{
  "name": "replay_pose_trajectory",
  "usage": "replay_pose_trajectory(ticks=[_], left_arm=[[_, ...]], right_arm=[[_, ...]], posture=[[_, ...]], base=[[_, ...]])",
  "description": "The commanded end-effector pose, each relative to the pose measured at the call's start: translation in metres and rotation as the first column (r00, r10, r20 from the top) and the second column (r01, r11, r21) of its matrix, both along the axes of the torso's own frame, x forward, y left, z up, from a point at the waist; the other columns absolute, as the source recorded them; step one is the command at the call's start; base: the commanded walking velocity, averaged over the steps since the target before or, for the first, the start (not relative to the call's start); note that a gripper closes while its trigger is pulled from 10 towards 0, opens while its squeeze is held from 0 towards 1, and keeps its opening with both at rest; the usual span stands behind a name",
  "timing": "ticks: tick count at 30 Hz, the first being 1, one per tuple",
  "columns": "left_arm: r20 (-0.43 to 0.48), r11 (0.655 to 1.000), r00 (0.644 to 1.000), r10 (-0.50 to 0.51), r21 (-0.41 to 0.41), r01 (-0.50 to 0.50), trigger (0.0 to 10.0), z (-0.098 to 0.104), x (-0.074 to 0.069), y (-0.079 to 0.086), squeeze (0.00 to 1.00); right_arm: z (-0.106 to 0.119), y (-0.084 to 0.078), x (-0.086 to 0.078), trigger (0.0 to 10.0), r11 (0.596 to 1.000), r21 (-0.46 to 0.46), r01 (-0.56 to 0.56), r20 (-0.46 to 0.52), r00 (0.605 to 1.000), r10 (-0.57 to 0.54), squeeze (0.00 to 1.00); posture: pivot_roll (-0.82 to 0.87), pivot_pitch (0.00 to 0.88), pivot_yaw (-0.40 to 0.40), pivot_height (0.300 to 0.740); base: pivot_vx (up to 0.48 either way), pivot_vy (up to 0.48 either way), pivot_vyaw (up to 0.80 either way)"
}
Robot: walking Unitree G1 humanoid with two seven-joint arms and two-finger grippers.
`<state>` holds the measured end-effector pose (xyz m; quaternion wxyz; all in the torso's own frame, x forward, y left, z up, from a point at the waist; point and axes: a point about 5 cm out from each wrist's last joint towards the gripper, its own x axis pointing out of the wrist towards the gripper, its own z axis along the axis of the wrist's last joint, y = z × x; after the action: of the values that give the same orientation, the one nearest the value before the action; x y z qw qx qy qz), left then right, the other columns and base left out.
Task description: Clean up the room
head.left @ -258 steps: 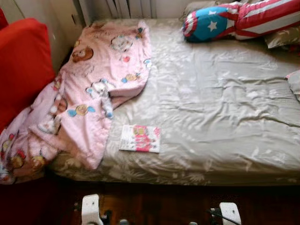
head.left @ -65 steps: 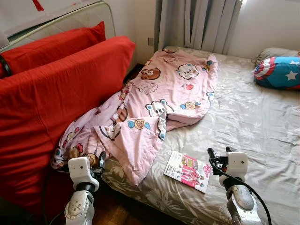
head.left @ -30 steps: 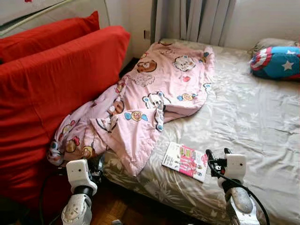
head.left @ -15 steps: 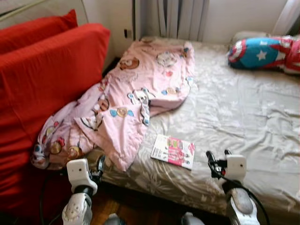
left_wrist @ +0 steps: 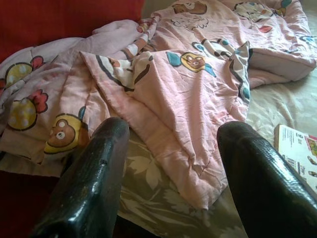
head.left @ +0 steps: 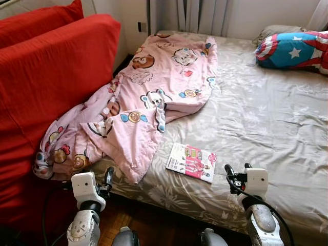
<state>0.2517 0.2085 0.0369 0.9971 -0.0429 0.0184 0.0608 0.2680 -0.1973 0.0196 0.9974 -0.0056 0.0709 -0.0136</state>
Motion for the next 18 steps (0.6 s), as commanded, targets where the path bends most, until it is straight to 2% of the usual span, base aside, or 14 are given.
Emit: replay_pose_trajectory(ticks=[1, 18], left_arm=[[-0.018, 1.0, 1.0, 0.004, 0.0, -0.004, 10.0, -0.002, -0.003, 0.0018, 0.0], [-0.023, 1.0, 1.0, -0.006, 0.002, 0.006, 10.0, -0.0016, -0.002, 0.0008, 0.0]], right_arm=[[-0.0004, 0.0002, -0.003, 10.0, 1.0, 0.003, -0.001, 0.008, 1.0, 0.001, 0.0], [-0.0033, 0.0026, -0.0046, 10.0, 1.0, -0.002, -0.003, -0.004, 1.0, 0.003, 0.0]], posture=[[-0.09, 0.132, 0.009, 0.642], [-0.08, 0.137, 0.011, 0.642]], base=[[0.0, 0.0, 0.0], [0.0, 0.0, 0.0]])
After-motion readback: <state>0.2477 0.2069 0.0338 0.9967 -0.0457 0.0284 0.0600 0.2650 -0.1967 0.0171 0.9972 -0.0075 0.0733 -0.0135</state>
